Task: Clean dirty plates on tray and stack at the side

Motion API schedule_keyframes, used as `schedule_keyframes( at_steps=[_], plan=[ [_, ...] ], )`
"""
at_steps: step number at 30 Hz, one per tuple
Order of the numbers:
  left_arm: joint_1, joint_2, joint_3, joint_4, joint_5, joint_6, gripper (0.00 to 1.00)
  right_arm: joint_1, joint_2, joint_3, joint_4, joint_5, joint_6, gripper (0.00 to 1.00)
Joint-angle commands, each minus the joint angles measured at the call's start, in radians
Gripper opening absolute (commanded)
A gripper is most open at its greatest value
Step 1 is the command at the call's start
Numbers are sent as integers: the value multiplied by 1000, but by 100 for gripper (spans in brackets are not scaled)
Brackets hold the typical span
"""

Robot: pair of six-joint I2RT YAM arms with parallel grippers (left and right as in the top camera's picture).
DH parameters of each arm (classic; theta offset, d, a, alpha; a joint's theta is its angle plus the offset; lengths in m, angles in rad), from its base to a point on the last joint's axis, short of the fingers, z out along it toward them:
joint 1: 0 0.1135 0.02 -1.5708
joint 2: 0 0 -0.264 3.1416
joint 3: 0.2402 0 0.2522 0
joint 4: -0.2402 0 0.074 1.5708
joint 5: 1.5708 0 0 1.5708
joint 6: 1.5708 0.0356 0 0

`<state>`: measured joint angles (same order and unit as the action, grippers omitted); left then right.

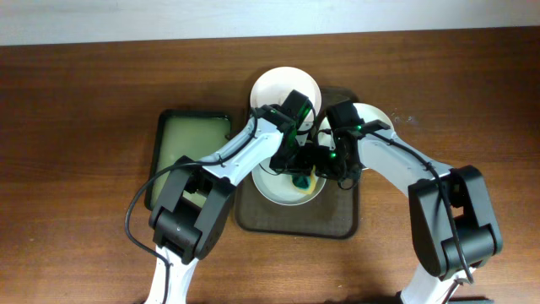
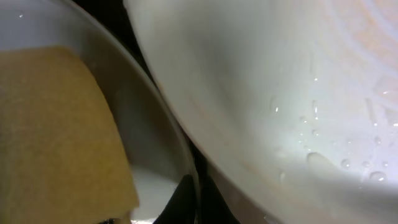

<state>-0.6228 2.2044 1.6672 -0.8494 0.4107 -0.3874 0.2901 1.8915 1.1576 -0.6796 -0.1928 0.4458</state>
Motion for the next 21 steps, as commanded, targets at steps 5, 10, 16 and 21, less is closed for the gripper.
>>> schedule_keyframes(
  at_steps=[5,10,16,21],
  plan=[
    [-13,23,3,-63,-215,21,0,18,28,-13,-1,50,-19,4],
    [60,14,37,-222,-524,7,0,18,28,-13,-2,50,-19,4],
    [145,-76,251,-435,-527,8,0,18,28,-13,-23,50,-31,4],
    [286,-174,264,-488,-531,53,0,18,28,-13,-16,47,-89,4]
  ],
)
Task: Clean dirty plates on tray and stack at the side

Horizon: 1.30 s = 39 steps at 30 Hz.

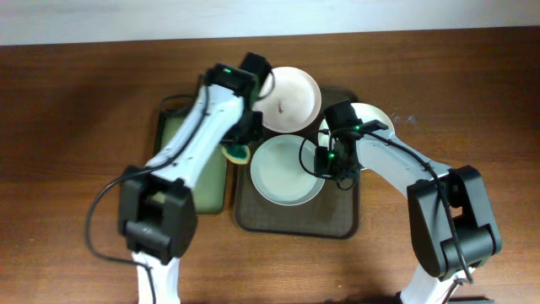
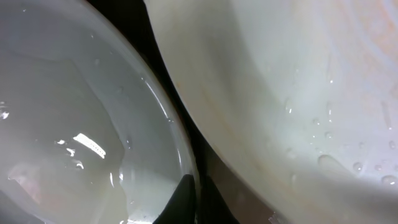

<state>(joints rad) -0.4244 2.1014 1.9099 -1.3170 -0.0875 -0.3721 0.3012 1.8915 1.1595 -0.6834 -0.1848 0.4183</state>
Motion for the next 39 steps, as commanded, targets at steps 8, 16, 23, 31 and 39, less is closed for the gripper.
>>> schedule_keyframes(
  at_steps=[8,16,23,31,39],
  plan=[
    [277,-71,-249,105,47,39,28,41,-118,6,-89,109,-133,4],
    [284,-282,-242,109,90,52,80,240,-414,6,-93,698,-123,4],
    [284,-482,-242,109,107,53,100,450,-414,6,-76,1040,-179,4],
    [283,-492,-242,109,107,52,99,642,-414,6,-79,1255,-210,4],
    [283,-491,-242,109,107,52,100,642,-414,6,-79,1255,-231,4]
  ],
)
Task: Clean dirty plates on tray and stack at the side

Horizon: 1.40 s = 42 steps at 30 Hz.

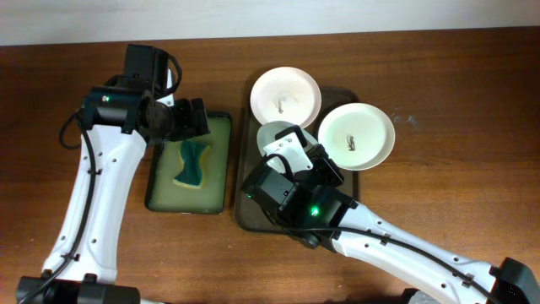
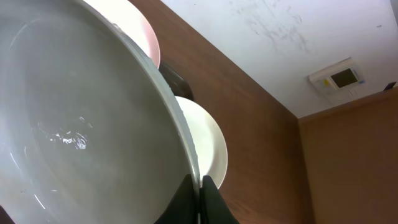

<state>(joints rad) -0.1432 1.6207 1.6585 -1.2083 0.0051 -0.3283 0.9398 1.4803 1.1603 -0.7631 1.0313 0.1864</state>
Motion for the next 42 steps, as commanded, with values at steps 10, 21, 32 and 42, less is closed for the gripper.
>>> schedule_keyframes(
  at_steps=[10,21,32,42],
  plan=[
    [2,-11,9,0,14,8,100,3,-2,5,4,39,1,4],
    [2,-11,9,0,14,8,99,-25,-2,5,-2,31,136,4],
    [2,-11,9,0,14,8,99,-1091,10,196,-184,-1328,66,4],
    [2,-11,9,0,14,8,99,-1696,309,186,-153,-1323,167,4]
  ],
)
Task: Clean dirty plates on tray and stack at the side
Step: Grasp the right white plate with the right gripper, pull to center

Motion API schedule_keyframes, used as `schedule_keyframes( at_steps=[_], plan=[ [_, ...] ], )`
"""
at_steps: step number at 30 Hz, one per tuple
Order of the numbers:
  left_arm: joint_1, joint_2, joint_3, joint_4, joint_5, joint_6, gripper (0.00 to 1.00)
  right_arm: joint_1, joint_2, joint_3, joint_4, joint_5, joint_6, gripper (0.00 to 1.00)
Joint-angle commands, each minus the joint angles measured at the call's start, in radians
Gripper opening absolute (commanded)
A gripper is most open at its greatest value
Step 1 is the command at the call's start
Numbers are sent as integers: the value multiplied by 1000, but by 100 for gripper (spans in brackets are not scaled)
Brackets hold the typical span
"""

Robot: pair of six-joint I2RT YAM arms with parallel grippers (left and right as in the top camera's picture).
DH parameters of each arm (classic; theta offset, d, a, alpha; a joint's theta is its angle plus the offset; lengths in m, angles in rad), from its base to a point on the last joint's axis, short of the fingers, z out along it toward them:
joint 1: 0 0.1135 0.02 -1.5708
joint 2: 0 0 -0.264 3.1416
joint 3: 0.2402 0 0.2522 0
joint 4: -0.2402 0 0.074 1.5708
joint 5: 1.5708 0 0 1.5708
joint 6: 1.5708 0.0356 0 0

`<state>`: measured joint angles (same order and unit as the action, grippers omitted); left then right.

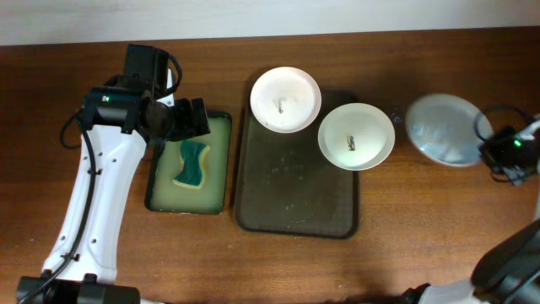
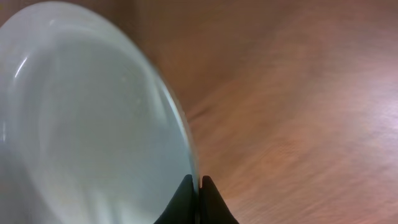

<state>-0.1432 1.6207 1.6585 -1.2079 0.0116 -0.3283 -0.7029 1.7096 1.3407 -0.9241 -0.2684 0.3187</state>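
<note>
A dark brown tray lies mid-table. Two white dirty plates rest on its far edge: one at the back left, one at the back right, each with a small smear. A pale clean plate is over the bare wood right of the tray, its rim pinched by my right gripper. In the right wrist view the black fingertips are shut on the plate's rim. My left gripper is above the green basin, and whether it is open does not show.
A dark green basin left of the tray holds a yellow-and-green sponge. Bare wood lies right of the tray. The table's back edge meets a white wall.
My right gripper has carried the clean plate from above the tray's back part to the table right of the tray. The left arm and the sponge have not moved.
The left gripper held the sponge on a plate in the tray while the right gripper gripped that plate's rim. Then the left arm was over the basin with the sponge. Later the sponge lay in the basin, the right gripper held the plate up, and now at the right side.
</note>
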Motion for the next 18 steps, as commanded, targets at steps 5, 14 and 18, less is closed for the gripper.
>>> schedule_keyframes(
  at_steps=[5,14,18],
  plan=[
    [2,-11,9,-1,8,8,99,-23,219,5,-2,-23,-4,4],
    [2,-11,9,0,8,8,99,145,67,12,19,32,-42,48],
    [2,-11,9,0,8,8,100,310,-49,11,38,-42,-232,47]
  ],
)
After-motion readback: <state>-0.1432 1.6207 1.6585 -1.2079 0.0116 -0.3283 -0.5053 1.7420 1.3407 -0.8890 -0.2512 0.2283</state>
